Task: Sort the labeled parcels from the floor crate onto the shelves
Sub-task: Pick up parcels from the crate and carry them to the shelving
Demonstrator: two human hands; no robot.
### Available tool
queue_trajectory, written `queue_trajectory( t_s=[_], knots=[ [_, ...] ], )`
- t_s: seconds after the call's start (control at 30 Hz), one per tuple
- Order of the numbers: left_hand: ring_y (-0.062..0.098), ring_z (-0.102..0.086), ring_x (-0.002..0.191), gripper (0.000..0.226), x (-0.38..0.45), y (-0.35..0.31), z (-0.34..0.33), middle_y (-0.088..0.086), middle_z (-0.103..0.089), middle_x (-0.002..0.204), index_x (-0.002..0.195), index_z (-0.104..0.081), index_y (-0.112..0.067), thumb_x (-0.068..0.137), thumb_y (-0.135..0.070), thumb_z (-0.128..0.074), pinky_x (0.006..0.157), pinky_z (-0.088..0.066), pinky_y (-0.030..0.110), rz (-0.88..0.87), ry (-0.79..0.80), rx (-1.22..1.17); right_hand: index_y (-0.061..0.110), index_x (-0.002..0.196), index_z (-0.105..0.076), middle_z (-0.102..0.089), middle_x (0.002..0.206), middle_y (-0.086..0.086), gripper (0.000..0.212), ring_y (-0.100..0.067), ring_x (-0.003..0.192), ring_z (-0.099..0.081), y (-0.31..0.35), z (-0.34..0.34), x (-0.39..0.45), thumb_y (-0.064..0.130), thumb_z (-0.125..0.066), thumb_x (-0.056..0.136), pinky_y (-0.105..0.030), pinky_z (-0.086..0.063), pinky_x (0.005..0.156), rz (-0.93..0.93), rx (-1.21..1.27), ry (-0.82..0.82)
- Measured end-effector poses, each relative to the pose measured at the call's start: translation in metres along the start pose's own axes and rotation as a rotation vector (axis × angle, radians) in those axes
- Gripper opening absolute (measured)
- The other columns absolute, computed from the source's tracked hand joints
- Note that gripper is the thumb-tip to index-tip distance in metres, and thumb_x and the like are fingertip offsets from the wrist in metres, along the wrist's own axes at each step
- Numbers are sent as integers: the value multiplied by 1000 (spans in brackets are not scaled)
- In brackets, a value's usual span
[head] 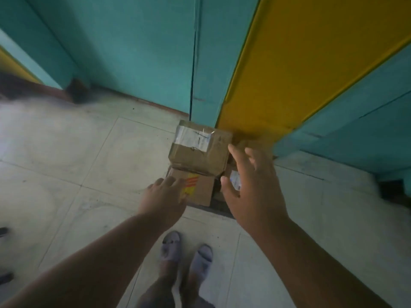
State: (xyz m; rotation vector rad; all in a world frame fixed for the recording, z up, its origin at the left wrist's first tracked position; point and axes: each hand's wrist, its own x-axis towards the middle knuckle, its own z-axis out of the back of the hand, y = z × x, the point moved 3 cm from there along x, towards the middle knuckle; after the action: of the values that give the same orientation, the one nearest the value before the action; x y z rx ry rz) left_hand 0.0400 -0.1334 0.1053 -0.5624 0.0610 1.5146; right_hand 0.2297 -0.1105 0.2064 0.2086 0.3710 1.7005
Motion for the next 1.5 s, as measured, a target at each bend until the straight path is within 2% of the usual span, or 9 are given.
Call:
queue_trajectory(
  t_s=[0.33,0.57,0.77,0.9,1.0,1.1,1.3,1.37,1.5],
  knots=[
    [31,-49,127,65,59,115,-152,11,-49,144,147,-38,-17,90,-33,-65,104,-42,42,261,89,-209,31,151,-30,-41,147,-15,60,-34,127,-48,-62,-239,0,39,-55,97,-45,-51,93,-184,29,272],
    [22,-63,101,34,81,124,-185,0,-68,117,124,-60,-21,91,-32,-61,87,-56,39,317,97,-398,36,152,-23,-37,145,-15,63,-31,110,-57,-74,-307,7,44,-53,98,-37,-48,83,-291,132,384],
    [1,-60,96,39,30,99,-117,-14,-62,105,123,-52,-18,89,-17,-71,76,-48,20,378,-37,-819,30,144,-37,-47,141,-10,59,-20,113,-56,-43,-220,-10,44,-62,93,-26,-51,82,-249,270,199],
    [18,-65,97,29,-19,65,-20,-1,-67,107,119,-55,-19,93,-29,-65,89,-55,44,399,-97,-1065,18,140,-45,-50,135,-7,62,4,108,-38,-2,-92,-25,32,-74,87,2,-39,76,-150,343,32],
    [21,-65,92,30,-58,34,59,2,-67,100,113,-59,-22,98,-47,-52,80,-58,44,375,-207,-1103,21,140,-45,-52,133,-5,59,-16,119,-51,26,4,-33,28,-73,89,-27,-52,91,-39,353,-33],
    [17,-66,95,25,-94,3,117,-3,-68,101,110,-60,-28,97,-48,-53,78,-57,36,321,-245,-1203,27,145,-41,-50,130,-5,61,-22,118,-52,44,79,-38,35,-68,92,-40,-54,91,7,315,-90],
    [15,-72,93,33,-133,-24,185,-2,-75,102,116,-67,-21,85,-9,-73,79,-54,31,75,-103,-1275,28,146,-36,-56,124,10,65,-13,106,-60,73,167,-54,49,-63,91,-30,-50,80,13,331,-161],
    [22,-68,94,25,-135,-21,205,1,-73,102,113,-68,-20,89,-15,-71,78,-52,34,41,-140,-1223,28,154,-26,-51,131,14,83,-9,113,-57,83,183,-56,60,-63,86,-25,-48,85,53,392,-81],
    [27,-66,84,33,-135,-18,244,10,-72,93,111,-64,-15,92,-42,-65,72,-51,39,71,-211,-1206,44,155,-16,-43,149,8,113,-13,133,-47,97,205,-58,82,-69,63,-42,-45,108,75,419,-21]
  ],
)
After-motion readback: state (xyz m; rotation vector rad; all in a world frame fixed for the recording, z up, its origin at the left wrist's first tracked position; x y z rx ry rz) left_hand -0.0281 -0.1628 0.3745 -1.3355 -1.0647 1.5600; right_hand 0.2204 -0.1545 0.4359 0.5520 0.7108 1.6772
